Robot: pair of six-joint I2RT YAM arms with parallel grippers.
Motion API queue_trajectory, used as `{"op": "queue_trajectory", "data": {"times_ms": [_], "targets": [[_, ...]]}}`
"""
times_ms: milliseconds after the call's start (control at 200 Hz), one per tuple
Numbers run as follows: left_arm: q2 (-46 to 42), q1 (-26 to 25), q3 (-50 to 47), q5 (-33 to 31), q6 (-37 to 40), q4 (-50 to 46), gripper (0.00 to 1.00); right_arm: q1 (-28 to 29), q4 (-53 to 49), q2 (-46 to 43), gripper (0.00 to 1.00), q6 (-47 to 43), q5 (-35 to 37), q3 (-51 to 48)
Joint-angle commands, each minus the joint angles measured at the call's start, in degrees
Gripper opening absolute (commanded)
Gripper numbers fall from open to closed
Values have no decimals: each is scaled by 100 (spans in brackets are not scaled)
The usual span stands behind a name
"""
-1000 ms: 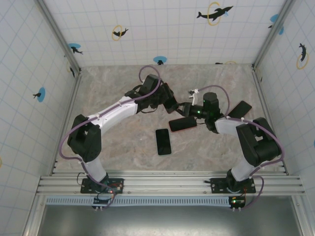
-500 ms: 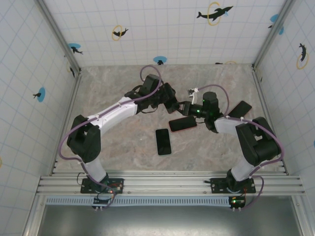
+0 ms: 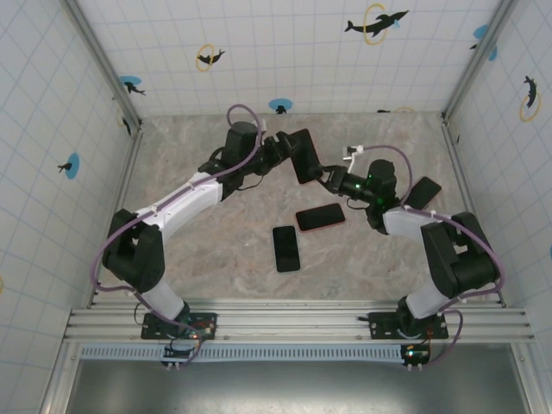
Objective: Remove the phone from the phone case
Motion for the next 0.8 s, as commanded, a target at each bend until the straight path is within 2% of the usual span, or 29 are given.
{"op": "queue_trajectory", "data": {"times_ms": [0, 170, 330, 410, 505, 626, 701, 796], "targets": [[-91, 115, -17, 627, -134, 725, 86, -29, 1713, -220, 10, 1172, -104, -168], [-17, 195, 73, 1046, -333, 1220, 76, -25, 2325, -200, 10, 1777, -161, -176], [52, 238, 103, 1385, -596, 1565, 60, -10, 2648, -186, 10, 2090, -200, -203], [73, 252, 164, 1516, -678, 1654, 56, -3, 2648, -164, 10, 2117, -288, -208], [81, 252, 230, 1655, -664, 1704, 45, -3, 2782, -117, 9, 2287, -232, -273], [71, 255, 240, 1780, -590, 1680, 42, -2, 2979, -18, 9, 2478, -323, -190], [85, 256, 257, 1838, -545, 1674, 35, -3, 3006, 26, 8, 2486, -423, -140], [72, 286, 283, 1870, -508, 1654, 33, -11, 3052, 64, 8, 2730, -501, -135]]}}
